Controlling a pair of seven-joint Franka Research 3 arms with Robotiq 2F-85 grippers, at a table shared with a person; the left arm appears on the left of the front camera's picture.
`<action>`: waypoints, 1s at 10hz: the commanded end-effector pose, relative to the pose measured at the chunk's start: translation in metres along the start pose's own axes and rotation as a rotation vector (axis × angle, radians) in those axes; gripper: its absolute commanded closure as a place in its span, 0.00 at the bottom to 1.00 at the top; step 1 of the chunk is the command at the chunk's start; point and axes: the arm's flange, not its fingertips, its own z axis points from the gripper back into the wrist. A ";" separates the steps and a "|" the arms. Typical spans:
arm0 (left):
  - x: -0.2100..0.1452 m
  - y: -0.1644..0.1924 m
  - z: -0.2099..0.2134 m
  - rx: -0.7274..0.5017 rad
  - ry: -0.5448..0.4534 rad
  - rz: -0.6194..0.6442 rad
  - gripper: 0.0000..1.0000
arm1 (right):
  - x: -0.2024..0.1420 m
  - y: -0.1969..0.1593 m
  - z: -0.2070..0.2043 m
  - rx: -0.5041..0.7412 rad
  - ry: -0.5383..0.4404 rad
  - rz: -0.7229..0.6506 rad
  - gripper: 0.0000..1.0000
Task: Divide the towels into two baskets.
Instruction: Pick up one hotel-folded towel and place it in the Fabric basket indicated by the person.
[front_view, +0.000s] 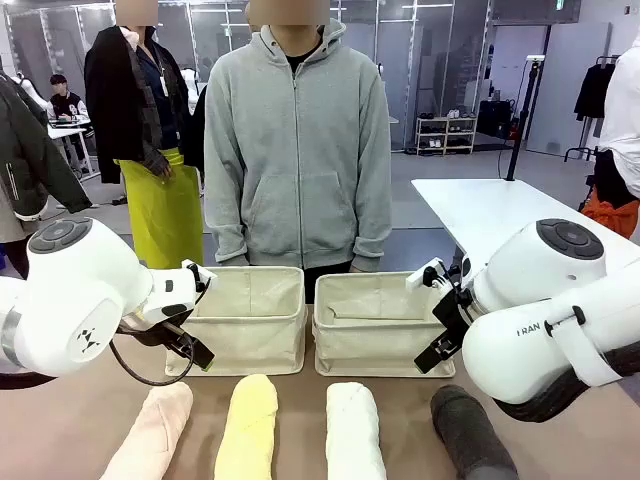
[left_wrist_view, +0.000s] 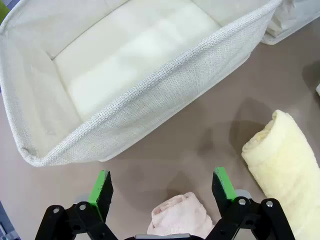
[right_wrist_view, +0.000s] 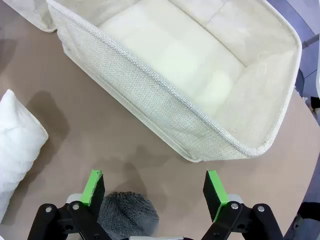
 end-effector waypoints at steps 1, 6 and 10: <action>0.000 0.000 0.000 0.000 0.000 0.000 0.00 | 0.000 0.000 0.000 0.000 0.000 0.000 0.00; 0.000 0.000 0.000 0.000 0.000 0.000 0.00 | 0.000 0.000 0.000 0.000 0.000 0.000 0.00; 0.000 0.000 0.000 0.000 0.000 0.000 0.00 | 0.000 0.000 0.000 0.000 0.000 0.000 0.00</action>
